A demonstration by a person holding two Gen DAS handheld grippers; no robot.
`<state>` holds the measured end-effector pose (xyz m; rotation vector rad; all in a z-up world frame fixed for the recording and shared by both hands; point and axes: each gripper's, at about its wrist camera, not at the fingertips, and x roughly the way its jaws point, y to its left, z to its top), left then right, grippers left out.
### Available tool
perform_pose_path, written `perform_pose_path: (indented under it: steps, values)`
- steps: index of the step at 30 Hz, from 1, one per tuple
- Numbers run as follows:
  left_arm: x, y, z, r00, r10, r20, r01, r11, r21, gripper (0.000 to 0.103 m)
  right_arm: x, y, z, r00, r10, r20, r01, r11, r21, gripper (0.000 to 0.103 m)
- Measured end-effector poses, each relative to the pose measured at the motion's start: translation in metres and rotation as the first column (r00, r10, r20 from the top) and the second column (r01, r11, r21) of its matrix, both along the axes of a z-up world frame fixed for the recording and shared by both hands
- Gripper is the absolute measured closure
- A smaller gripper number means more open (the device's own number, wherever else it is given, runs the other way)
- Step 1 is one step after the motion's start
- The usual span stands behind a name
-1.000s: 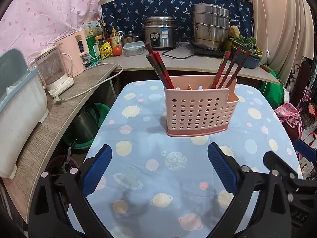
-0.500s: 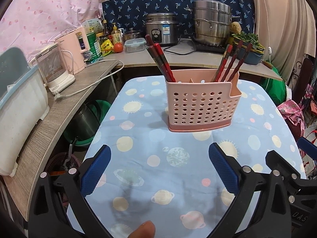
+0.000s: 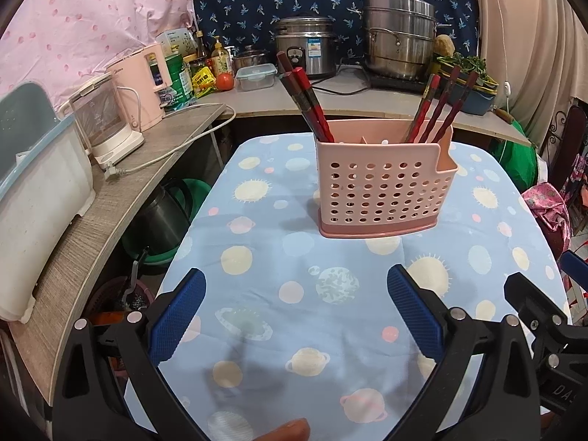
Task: Organize utensils
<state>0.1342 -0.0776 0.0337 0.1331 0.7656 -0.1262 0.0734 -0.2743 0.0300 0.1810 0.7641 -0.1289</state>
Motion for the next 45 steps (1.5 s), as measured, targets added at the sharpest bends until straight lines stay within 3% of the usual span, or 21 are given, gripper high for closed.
perform_pose_path:
  steps: [45]
  values:
    - [0.005, -0.001, -0.007, 1.000, 0.025, -0.020, -0.024, 1.000, 0.016, 0.009, 0.004, -0.003, -0.011, 1.000, -0.017, -0.022, 0.018, 1.000, 0.011, 0.006]
